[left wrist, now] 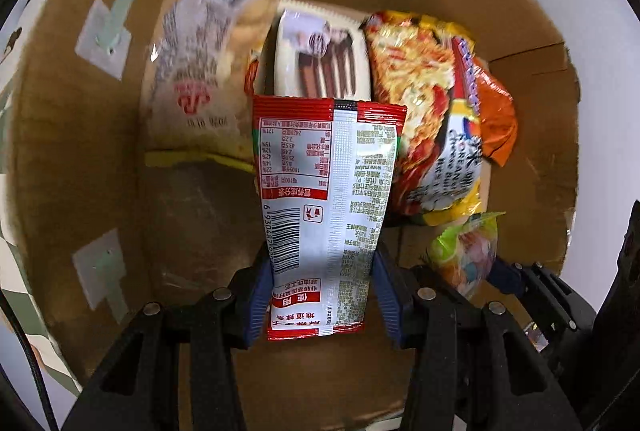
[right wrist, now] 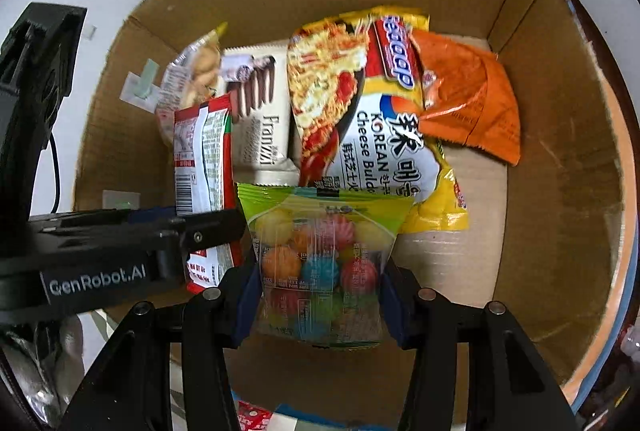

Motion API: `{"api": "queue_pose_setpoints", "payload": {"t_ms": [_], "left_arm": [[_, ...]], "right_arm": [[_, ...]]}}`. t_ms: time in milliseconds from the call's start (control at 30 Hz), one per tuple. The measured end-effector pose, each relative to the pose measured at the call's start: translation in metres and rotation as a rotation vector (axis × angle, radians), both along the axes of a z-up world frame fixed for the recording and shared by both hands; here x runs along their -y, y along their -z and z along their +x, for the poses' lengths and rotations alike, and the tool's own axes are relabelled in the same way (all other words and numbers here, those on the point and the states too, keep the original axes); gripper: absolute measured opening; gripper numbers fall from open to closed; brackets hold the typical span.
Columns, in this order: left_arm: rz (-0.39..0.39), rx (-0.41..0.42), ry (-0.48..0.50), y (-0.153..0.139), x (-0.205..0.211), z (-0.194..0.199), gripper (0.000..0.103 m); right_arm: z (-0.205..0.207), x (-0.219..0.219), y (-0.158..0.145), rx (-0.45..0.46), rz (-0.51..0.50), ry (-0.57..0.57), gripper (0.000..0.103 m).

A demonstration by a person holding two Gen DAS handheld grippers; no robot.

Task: Organize snacks
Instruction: 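Lower both packs into the box and open both tools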

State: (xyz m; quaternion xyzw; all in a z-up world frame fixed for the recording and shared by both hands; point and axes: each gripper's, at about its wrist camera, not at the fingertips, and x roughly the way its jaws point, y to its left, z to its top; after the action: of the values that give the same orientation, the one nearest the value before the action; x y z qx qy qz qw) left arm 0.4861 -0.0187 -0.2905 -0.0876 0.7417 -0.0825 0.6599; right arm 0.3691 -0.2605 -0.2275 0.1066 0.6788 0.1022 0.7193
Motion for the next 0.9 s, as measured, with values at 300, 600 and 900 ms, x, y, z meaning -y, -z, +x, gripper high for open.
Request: {"api": "queue_pose_setpoints", "payload": {"t_ms": [300, 600, 900], "left_arm": [[0.039, 0.032, -0.062, -0.003, -0.012, 0.000, 0.076], [0.068, 0.146, -0.053, -0.042, -0.018, -0.010, 0.076], [0.116, 0.393, -0.032, -0.103, -0.013, -0.053, 0.076]], "right_arm": [[0.006, 0.008, 0.011, -0.037, -0.055, 0.004, 0.097], [0.008, 0.032, -0.012, 0.036, -0.146, 0.029, 0.097], [-0.028, 0.039, -0.058, 0.184, -0.194, 0.063, 0.097]]}}
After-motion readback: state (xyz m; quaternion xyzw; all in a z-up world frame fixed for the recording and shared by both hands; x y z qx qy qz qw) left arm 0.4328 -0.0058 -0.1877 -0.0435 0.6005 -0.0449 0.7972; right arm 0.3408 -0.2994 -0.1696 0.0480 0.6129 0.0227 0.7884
